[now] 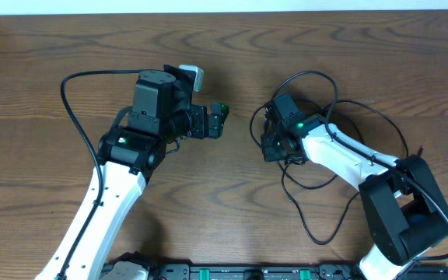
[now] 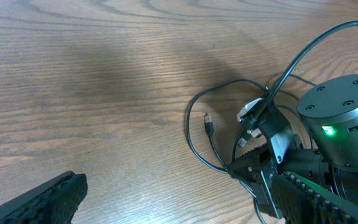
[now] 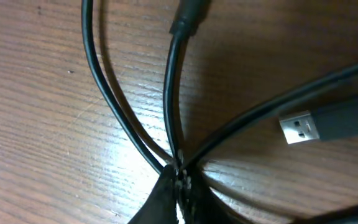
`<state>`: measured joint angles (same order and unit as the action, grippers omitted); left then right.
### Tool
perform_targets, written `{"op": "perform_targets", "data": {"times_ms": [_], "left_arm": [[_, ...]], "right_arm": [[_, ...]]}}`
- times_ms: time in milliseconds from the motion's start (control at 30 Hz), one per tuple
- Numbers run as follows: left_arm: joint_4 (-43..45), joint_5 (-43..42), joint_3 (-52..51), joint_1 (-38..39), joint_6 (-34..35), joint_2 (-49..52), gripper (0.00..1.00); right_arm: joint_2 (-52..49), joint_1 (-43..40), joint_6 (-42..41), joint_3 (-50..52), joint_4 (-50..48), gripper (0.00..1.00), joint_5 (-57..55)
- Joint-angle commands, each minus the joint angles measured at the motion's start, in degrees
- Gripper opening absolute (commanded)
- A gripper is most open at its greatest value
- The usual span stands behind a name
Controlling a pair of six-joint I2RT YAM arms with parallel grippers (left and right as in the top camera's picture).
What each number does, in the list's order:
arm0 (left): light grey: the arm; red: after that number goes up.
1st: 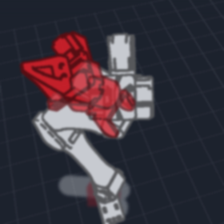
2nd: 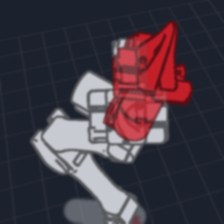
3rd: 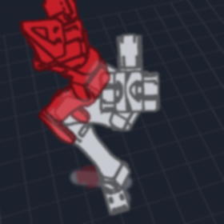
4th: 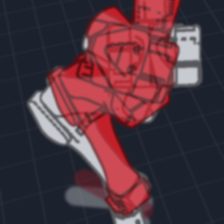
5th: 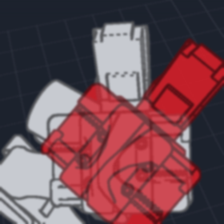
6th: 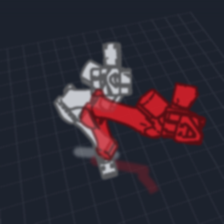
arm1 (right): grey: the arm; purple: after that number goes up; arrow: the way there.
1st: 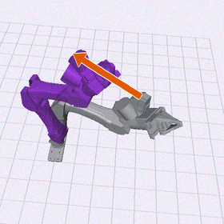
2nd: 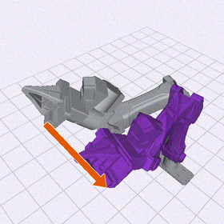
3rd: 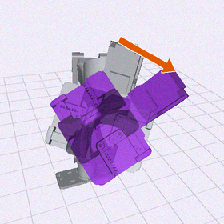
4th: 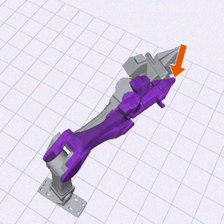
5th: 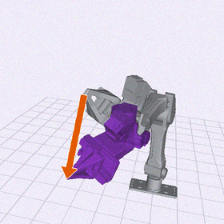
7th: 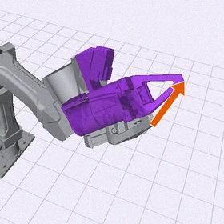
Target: Untangle cables
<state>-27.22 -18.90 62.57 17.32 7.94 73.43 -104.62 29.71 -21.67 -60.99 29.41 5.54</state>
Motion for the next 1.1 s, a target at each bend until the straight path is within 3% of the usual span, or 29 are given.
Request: {"op": "perform_targets", "data": {"times_ms": [0, 267, 400, 533, 733, 867, 1067], "left_arm": [[-0.2, 0.6, 1.3, -0.2, 0.5, 0.3, 0.99], [-0.2, 0.6, 1.3, -0.2, 0.5, 0.3, 1.0], [-0.2, 0.6, 1.3, -0.2, 0.5, 0.3, 1.0], [-0.2, 0.6, 1.3, -0.2, 0.5, 0.3, 1.0], [-0.2, 0.6, 1.3, -0.2, 0.5, 0.3, 1.0], [-0.2, 0.6, 1.3, -0.2, 0.5, 0.3, 1.0], [-0.2, 0.6, 1.3, -0.2, 0.5, 0.3, 1.0]], "right_arm": [[0.4, 0.4, -0.2, -1.0, -0.1, 0.01, -0.2], [5.9, 0.3, 2.9, -7.5, 0.4, 0.01, -0.2], [12.8, -0.1, 3.0, -12.2, -1.1, 0.01, -6.0], [21.5, -0.1, 7.5, -17.0, -11.0, 0.01, -8.5], [28.0, -0.3, 7.7, -23.3, -27.2, 0.01, -8.7], [27.9, -0.4, 11.3, -27.2, -29.9, 0.01, -10.0], [27.6, -1.7, 19.1, -28.6, -28.8, 0.01, -21.7]]}}
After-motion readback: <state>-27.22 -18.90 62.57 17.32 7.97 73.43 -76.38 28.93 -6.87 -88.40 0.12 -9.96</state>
